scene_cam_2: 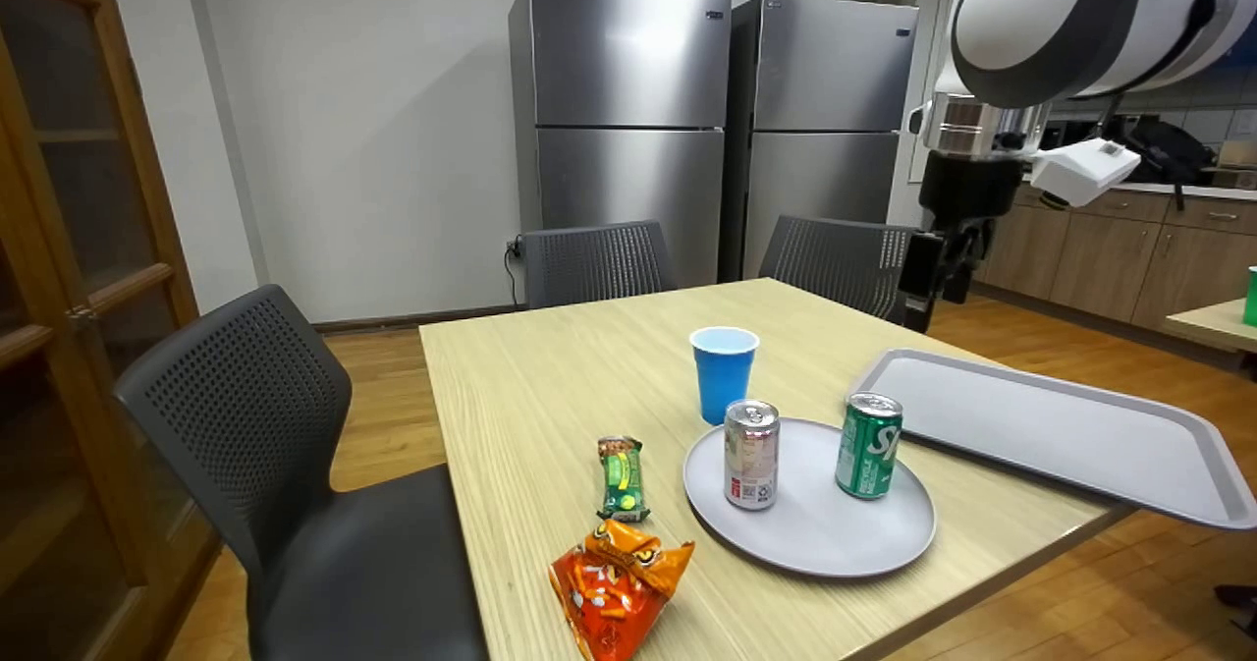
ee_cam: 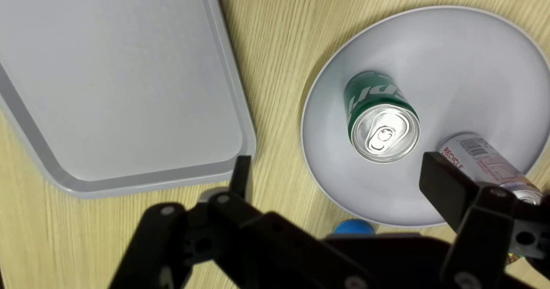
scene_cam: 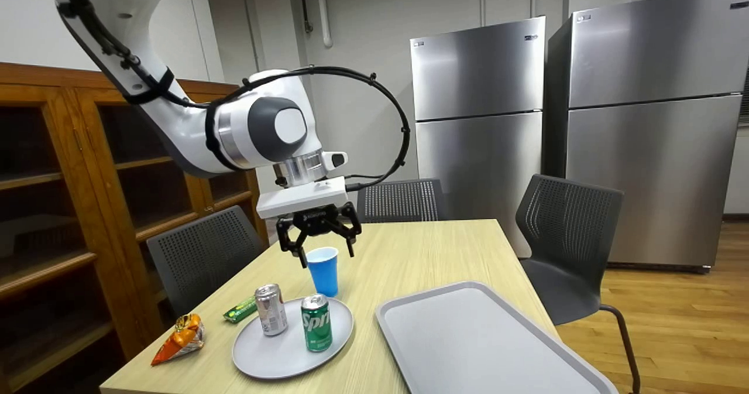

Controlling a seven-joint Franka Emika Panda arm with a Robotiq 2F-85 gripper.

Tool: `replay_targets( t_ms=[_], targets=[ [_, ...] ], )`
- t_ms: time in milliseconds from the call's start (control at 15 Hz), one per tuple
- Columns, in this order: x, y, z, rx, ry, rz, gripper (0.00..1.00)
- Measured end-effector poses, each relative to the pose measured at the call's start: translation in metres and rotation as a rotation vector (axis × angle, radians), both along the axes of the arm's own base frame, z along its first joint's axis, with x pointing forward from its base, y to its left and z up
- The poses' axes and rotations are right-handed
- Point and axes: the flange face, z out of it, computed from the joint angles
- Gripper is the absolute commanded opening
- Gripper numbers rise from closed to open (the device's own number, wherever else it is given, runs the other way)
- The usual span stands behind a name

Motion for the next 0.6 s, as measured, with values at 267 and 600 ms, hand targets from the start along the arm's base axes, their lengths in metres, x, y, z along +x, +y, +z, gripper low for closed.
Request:
replay_targets(
  t_ms=[267,600],
  targets=[
    [-0.011,-0.002,0.016,0.005,0.011,-0.089,1.00],
    [-0.028,-0.003,0.037,0.008,0.032,-0.188,1.00]
  ],
)
